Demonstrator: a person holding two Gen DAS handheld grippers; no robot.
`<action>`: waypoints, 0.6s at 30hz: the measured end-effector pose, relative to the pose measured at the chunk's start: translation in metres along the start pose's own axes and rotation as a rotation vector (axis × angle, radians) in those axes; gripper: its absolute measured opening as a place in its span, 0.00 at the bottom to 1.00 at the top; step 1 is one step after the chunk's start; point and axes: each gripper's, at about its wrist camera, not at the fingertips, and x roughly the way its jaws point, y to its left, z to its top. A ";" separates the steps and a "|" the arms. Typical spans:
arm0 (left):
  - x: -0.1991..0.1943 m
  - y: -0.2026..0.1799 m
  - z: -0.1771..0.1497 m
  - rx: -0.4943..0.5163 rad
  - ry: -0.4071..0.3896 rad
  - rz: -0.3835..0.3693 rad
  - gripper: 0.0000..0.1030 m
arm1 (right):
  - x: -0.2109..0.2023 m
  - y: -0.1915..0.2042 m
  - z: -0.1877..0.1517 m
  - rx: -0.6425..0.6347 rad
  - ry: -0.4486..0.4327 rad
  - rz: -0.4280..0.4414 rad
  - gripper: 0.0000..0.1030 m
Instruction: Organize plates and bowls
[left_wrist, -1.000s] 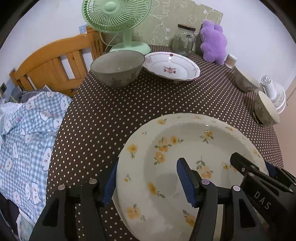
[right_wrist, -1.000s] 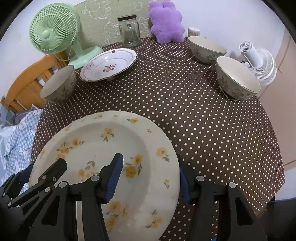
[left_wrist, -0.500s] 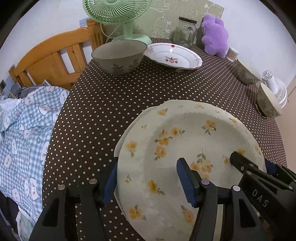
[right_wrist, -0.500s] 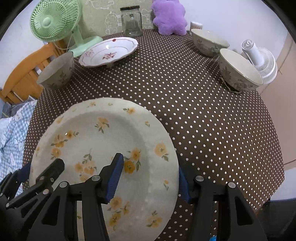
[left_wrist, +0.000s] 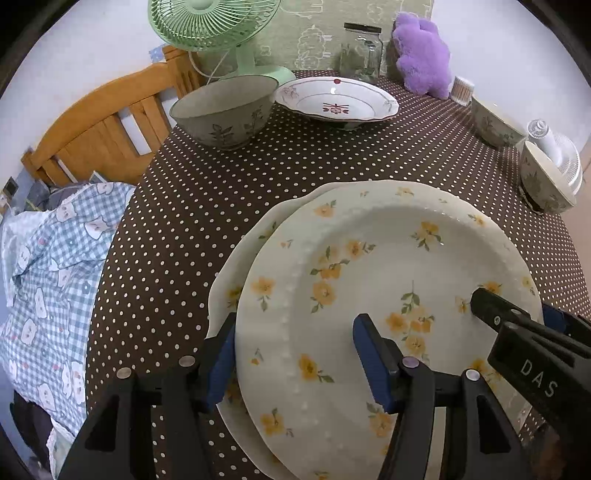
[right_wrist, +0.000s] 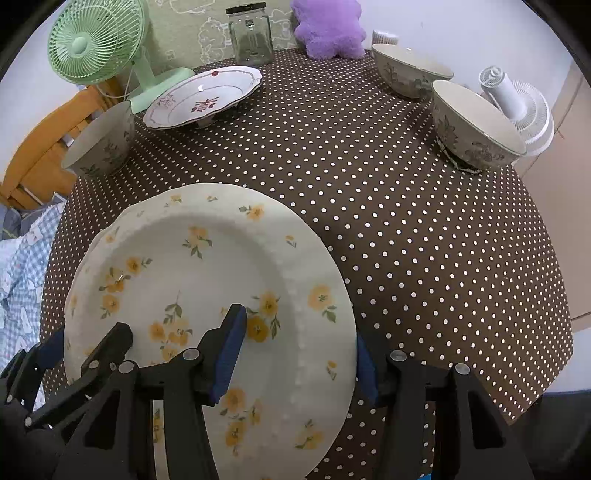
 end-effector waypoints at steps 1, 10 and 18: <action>0.000 0.000 0.000 0.001 0.000 0.003 0.60 | 0.000 0.000 0.000 0.000 0.000 0.004 0.56; 0.001 -0.001 0.000 0.006 0.001 0.016 0.65 | -0.006 -0.001 -0.001 -0.037 -0.006 0.017 0.56; 0.002 -0.003 0.000 0.007 0.010 0.028 0.67 | -0.011 -0.004 -0.001 -0.069 -0.019 -0.017 0.40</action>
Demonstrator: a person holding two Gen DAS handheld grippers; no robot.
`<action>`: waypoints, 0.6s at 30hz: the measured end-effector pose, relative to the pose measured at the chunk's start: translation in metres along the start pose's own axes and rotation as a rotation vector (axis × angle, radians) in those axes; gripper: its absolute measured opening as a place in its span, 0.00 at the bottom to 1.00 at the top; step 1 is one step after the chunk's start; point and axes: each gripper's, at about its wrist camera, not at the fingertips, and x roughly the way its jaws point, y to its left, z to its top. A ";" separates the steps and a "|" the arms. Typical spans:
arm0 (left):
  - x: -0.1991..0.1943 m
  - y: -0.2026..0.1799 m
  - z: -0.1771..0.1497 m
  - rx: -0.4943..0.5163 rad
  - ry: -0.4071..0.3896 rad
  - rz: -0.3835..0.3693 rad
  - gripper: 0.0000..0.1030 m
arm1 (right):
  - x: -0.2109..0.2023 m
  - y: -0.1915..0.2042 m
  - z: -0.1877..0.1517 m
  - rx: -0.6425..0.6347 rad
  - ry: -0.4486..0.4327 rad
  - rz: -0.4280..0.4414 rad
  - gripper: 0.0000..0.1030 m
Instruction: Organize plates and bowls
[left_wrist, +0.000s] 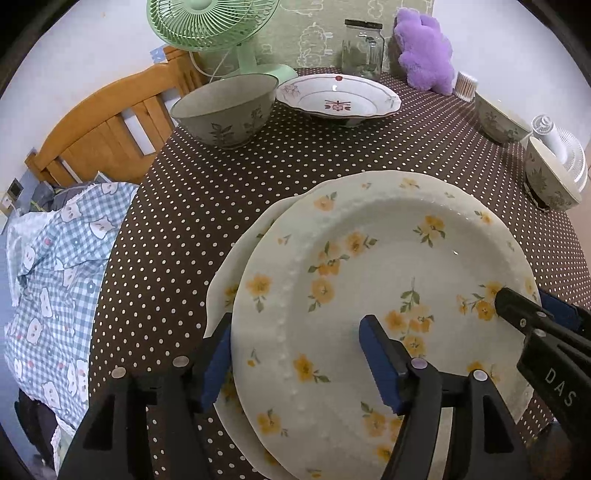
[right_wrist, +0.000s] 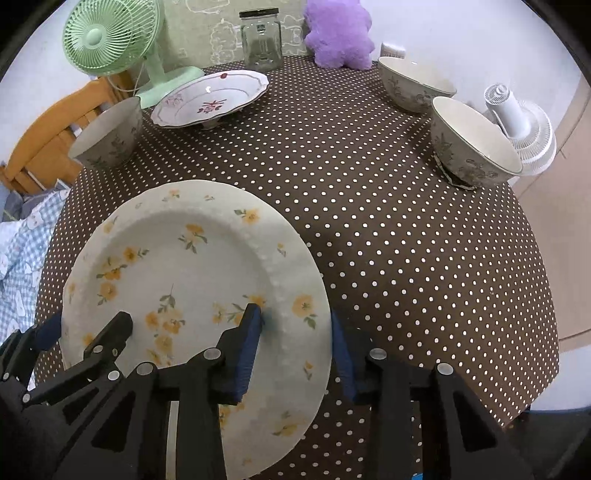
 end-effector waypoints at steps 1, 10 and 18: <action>0.000 0.000 0.000 0.004 0.001 0.005 0.67 | 0.000 0.000 0.000 0.000 0.002 0.001 0.40; -0.009 -0.009 -0.002 0.103 -0.008 0.115 0.76 | 0.002 0.009 0.000 -0.021 0.000 0.012 0.39; -0.011 0.007 -0.001 0.040 0.001 0.048 0.77 | 0.007 0.020 0.002 -0.026 0.014 0.021 0.39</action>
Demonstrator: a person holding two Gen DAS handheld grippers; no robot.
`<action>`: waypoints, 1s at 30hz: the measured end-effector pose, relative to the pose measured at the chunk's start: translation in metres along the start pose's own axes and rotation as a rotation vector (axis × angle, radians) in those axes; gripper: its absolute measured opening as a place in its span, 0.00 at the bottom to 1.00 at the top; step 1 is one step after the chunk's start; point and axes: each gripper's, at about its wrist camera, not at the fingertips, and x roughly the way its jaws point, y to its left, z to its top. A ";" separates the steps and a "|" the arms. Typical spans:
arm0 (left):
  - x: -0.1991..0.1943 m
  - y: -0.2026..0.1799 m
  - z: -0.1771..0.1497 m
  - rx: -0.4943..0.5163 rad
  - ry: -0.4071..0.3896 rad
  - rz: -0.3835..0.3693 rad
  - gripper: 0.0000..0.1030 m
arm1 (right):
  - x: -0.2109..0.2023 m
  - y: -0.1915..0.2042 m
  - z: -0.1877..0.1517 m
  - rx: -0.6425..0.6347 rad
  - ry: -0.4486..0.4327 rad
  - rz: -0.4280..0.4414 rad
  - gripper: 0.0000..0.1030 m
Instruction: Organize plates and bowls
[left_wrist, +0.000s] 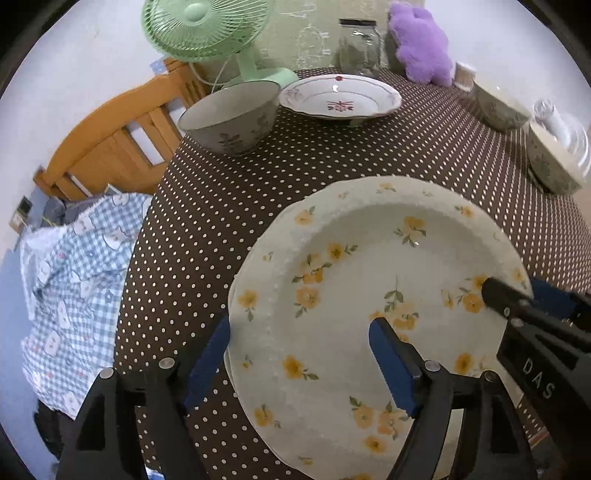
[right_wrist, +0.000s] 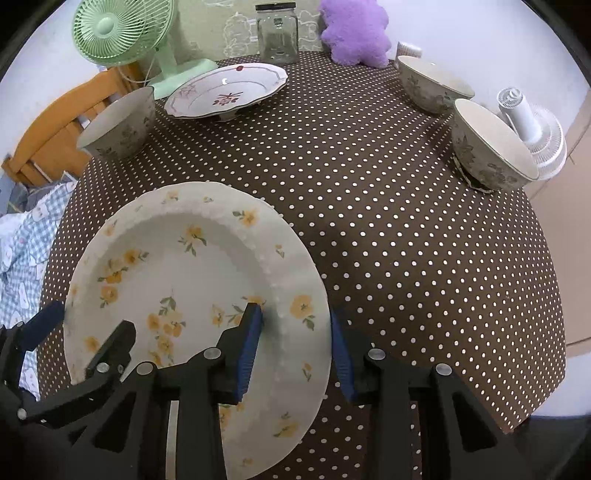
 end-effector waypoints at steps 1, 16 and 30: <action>0.001 0.003 0.001 -0.013 0.003 -0.018 0.79 | 0.000 0.002 0.000 0.000 0.000 -0.004 0.39; -0.018 0.023 0.018 -0.038 -0.046 -0.179 0.88 | -0.021 0.005 0.013 0.001 -0.039 -0.017 0.64; -0.064 0.032 0.068 -0.035 -0.172 -0.230 0.91 | -0.083 0.000 0.043 0.104 -0.195 0.006 0.71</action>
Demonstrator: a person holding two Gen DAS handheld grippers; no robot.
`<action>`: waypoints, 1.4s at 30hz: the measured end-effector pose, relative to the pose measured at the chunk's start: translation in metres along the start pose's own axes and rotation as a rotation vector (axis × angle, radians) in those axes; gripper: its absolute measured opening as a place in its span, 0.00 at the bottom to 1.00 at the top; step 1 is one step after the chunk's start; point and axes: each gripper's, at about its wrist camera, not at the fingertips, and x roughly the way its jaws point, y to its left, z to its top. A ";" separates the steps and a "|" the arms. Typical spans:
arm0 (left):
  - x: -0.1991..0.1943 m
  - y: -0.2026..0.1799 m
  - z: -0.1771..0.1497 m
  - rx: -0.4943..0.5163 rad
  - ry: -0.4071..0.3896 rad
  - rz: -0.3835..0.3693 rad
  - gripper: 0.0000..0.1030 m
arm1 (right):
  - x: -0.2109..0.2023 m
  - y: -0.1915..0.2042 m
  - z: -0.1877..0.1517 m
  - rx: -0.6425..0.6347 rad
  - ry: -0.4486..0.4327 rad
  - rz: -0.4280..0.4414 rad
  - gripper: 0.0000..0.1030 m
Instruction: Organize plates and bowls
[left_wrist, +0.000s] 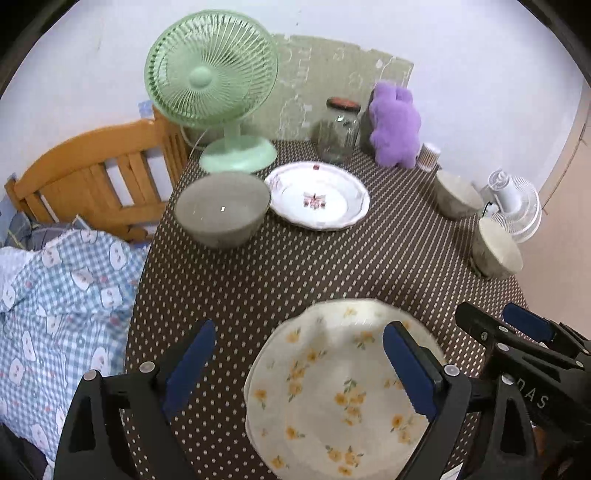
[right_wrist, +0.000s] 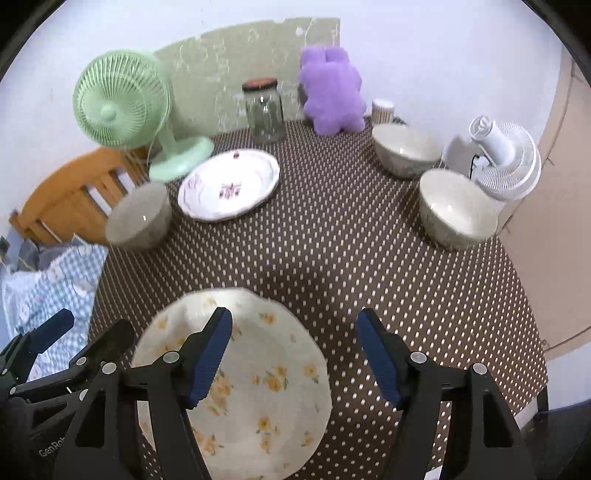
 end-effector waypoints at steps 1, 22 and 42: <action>0.000 -0.002 0.005 -0.004 -0.003 0.004 0.91 | -0.002 -0.001 0.005 -0.004 -0.013 0.002 0.71; 0.081 -0.023 0.090 -0.257 -0.012 0.270 0.80 | 0.090 -0.017 0.133 -0.167 -0.030 0.151 0.71; 0.187 -0.019 0.096 -0.391 0.069 0.327 0.65 | 0.225 0.006 0.164 -0.147 0.102 0.216 0.52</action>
